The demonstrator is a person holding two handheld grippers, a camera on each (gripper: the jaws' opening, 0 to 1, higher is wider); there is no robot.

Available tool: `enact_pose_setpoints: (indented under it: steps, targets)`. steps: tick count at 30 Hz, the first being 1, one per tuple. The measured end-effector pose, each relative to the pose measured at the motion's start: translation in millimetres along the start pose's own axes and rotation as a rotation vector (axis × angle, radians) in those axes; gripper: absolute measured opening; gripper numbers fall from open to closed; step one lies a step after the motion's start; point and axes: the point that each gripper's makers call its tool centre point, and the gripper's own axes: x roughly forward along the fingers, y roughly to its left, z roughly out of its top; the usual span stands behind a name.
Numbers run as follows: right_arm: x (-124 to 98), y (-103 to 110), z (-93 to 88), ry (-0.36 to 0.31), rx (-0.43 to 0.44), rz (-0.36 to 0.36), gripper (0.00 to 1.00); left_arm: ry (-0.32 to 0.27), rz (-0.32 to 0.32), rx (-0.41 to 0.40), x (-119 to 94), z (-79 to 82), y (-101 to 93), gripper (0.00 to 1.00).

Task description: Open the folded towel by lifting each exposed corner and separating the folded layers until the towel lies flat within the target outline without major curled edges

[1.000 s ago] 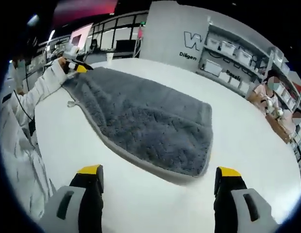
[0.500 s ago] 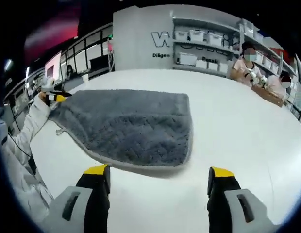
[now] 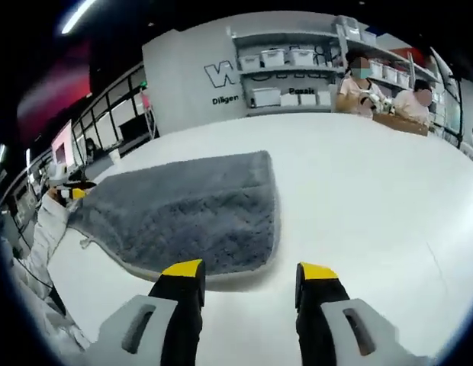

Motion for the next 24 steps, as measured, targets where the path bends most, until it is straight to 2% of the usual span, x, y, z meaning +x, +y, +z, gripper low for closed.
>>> enact_pose_setpoints:
  steps: [2, 5, 8, 10, 14, 15, 24]
  targets:
    - [1, -2, -1.3, 0.008, 0.003, -0.007, 0.33, 0.000, -0.001, 0.002, 0, 0.3, -0.7, 0.91]
    - [4, -8, -4.1, 0.022, 0.014, -0.034, 0.30, -0.001, -0.004, 0.004, 0, 0.8, -1.7, 0.90]
    - [9, -5, -4.0, 0.003, 0.060, -0.012, 0.23, -0.002, 0.000, 0.003, -1, 1.4, -0.9, 0.90]
    - [11, -3, -6.0, 0.009, 0.061, -0.007, 0.19, -0.004, 0.002, 0.002, -2, 1.9, -0.4, 0.90]
    - [13, 0, -8.0, 0.010, 0.037, 0.003, 0.00, -0.005, 0.005, 0.001, -2, 2.2, 0.2, 0.89]
    - [13, -4, -8.0, 0.009, 0.029, -0.017, 0.00, -0.004, 0.006, 0.000, -2, 2.1, 0.5, 0.89]
    - [11, -9, -7.9, -0.002, 0.035, -0.016, 0.00, -0.004, 0.008, 0.000, -3, 1.9, 0.7, 0.89]
